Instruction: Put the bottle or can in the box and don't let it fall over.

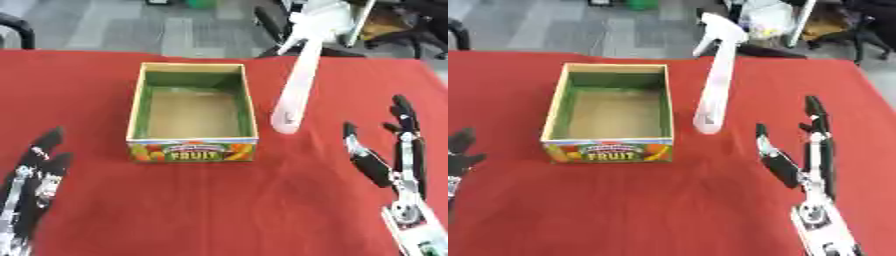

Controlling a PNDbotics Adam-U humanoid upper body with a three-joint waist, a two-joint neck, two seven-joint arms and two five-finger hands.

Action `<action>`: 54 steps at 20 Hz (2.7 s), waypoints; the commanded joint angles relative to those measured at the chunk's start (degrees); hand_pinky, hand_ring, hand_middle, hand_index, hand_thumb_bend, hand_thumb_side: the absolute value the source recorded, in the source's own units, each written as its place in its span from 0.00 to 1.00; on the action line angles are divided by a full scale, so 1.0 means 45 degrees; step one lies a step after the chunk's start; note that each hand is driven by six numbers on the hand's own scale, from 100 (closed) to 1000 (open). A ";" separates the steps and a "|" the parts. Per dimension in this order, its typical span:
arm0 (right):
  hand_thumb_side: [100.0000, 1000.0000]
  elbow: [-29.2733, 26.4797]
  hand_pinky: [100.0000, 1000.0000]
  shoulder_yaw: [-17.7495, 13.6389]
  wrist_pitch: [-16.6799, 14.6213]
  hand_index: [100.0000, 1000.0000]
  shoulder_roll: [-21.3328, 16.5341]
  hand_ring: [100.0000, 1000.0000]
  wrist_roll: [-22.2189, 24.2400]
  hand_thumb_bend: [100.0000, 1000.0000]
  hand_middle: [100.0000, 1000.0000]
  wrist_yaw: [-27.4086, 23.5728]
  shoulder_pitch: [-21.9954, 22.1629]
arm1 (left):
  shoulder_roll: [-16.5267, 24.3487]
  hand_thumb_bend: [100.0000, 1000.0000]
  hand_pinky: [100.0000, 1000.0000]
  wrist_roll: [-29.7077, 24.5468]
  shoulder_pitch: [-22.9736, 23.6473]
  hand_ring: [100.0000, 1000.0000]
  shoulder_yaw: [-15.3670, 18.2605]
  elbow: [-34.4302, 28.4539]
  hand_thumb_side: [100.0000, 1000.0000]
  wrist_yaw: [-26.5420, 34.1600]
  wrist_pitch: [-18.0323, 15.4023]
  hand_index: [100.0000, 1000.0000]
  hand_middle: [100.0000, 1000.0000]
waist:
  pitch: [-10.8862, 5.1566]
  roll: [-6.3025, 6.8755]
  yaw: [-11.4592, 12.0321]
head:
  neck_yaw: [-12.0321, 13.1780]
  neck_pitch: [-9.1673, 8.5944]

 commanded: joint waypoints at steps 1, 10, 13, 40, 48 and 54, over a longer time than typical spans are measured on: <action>0.33 -0.0162 0.81 0.0008 -0.0033 1.00 -0.0244 0.95 0.0001 0.28 1.00 -0.0147 -0.0123 | 0.0085 0.46 0.85 0.0034 -0.0061 1.00 0.0003 -0.0192 0.70 0.0031 -0.0019 0.88 0.93 | -0.0201 0.0026 0.0008 | -0.0001 -0.0031; 0.33 -0.0029 0.80 0.0277 0.0076 1.00 -0.1001 0.95 0.0160 0.28 1.00 -0.0730 -0.0496 | 0.0103 0.46 0.85 -0.0010 -0.0058 1.00 -0.0037 -0.0172 0.70 0.0033 -0.0014 0.88 0.93 | -0.0213 0.0011 0.0067 | -0.0030 0.0018; 0.33 0.0185 0.80 0.0473 0.0085 1.00 -0.1507 0.95 0.0342 0.28 1.00 -0.1201 -0.0785 | 0.0116 0.46 0.85 -0.0011 -0.0058 1.00 -0.0037 -0.0167 0.70 0.0041 -0.0014 0.88 0.93 | -0.0215 0.0017 0.0105 | -0.0063 0.0026; 0.36 0.2635 0.80 0.1871 -0.0860 1.00 -0.3471 0.94 0.2032 0.27 1.00 -0.5377 -0.3346 | 0.0098 0.45 0.86 -0.0122 -0.0065 1.00 -0.0129 -0.0136 0.71 0.0053 -0.0018 0.88 0.93 | -0.0180 0.0124 0.0334 | -0.0258 0.0114; 0.37 0.3198 0.80 0.2049 -0.1097 1.00 -0.3535 0.94 0.2328 0.27 1.00 -0.5836 -0.3789 | 0.0085 0.45 0.86 -0.0140 -0.0093 1.00 -0.0149 -0.0138 0.71 0.0053 -0.0021 0.88 0.92 | -0.0150 0.0162 0.0448 | -0.0325 0.0087; 0.37 0.3674 0.80 0.2180 -0.1131 1.00 -0.3544 0.94 0.2452 0.27 1.00 -0.6026 -0.4114 | 0.0075 0.45 0.86 -0.0159 -0.0113 1.00 -0.0164 -0.0149 0.71 0.0060 -0.0019 0.88 0.92 | -0.0135 0.0162 0.0511 | -0.0361 0.0075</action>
